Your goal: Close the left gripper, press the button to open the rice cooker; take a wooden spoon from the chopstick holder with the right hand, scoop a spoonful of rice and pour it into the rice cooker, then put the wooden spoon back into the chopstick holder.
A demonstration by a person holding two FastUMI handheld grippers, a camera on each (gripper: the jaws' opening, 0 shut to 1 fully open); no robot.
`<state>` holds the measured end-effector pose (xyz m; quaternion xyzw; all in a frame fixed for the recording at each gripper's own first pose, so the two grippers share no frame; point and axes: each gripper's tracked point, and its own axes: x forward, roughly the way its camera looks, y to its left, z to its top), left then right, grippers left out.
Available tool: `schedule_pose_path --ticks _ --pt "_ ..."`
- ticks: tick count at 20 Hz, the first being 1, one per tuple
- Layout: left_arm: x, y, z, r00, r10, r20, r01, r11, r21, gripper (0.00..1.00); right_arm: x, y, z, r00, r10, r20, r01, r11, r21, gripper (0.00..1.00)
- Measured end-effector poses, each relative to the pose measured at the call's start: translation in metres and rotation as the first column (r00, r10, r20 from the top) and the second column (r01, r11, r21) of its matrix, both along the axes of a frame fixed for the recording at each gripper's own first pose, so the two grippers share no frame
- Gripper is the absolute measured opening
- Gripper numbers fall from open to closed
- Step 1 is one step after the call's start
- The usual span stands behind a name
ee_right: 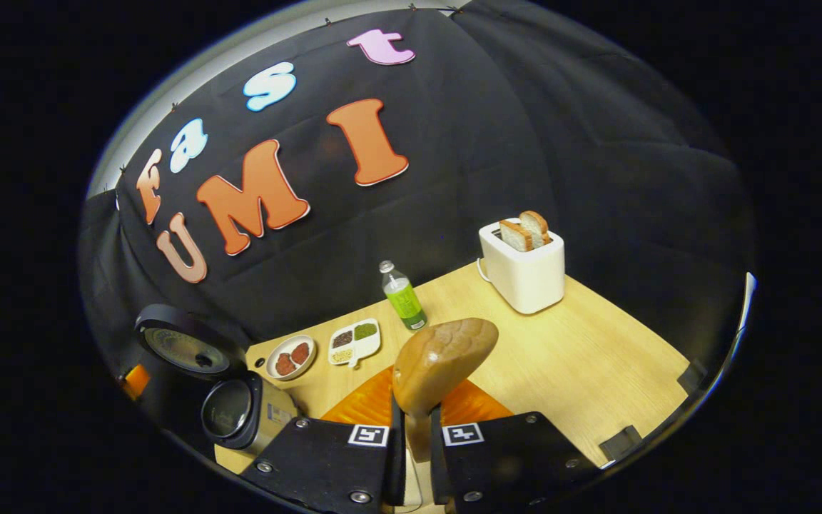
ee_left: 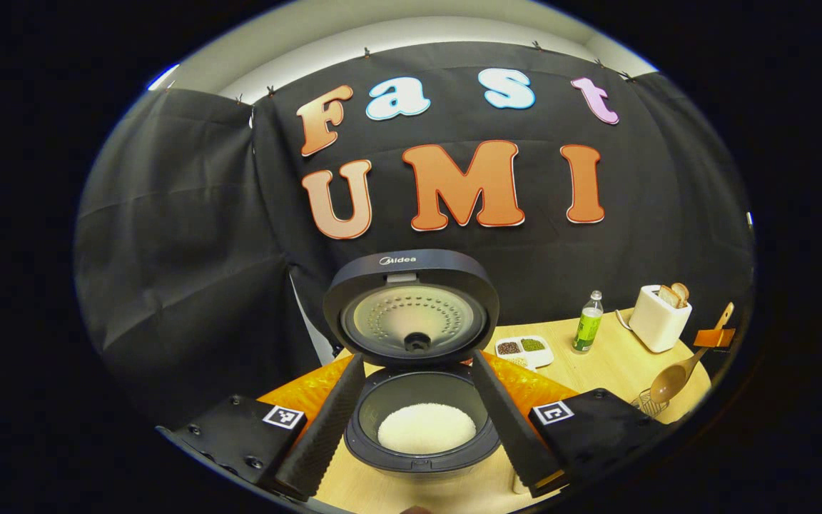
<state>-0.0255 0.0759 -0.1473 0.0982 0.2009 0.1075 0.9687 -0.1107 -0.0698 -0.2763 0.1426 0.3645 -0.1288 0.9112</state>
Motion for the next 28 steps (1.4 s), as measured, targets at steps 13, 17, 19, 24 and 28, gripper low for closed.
schedule_pose_path --ticks 13,17,19,24,28 --pt "0.007 0.019 -0.002 0.999 -0.032 -0.004 0.032 0.998 -0.051 1.0 -0.04 0.068 -0.059 0.979 0.175 -0.108 -0.191 0.968 -0.164 0.13" --pt "0.01 0.028 0.001 0.999 -0.055 0.001 0.055 0.998 -0.041 1.0 -0.047 0.071 -0.076 0.978 0.176 -0.112 -0.202 0.934 -0.294 0.13" --pt "0.012 0.034 0.0 0.998 -0.062 -0.001 0.062 0.997 -0.039 1.0 -0.051 0.072 -0.085 0.978 0.173 -0.12 -0.205 0.913 -0.352 0.13" --pt "0.016 0.055 -0.003 0.998 -0.058 -0.018 0.058 0.998 -0.007 1.0 -0.06 0.075 -0.106 0.973 0.196 -0.126 -0.232 0.848 -0.477 0.13" --pt "0.017 0.068 -0.013 0.998 -0.044 -0.038 0.043 0.999 -0.033 1.0 -0.066 0.082 -0.118 0.979 0.166 -0.121 -0.203 0.874 -0.441 0.12"
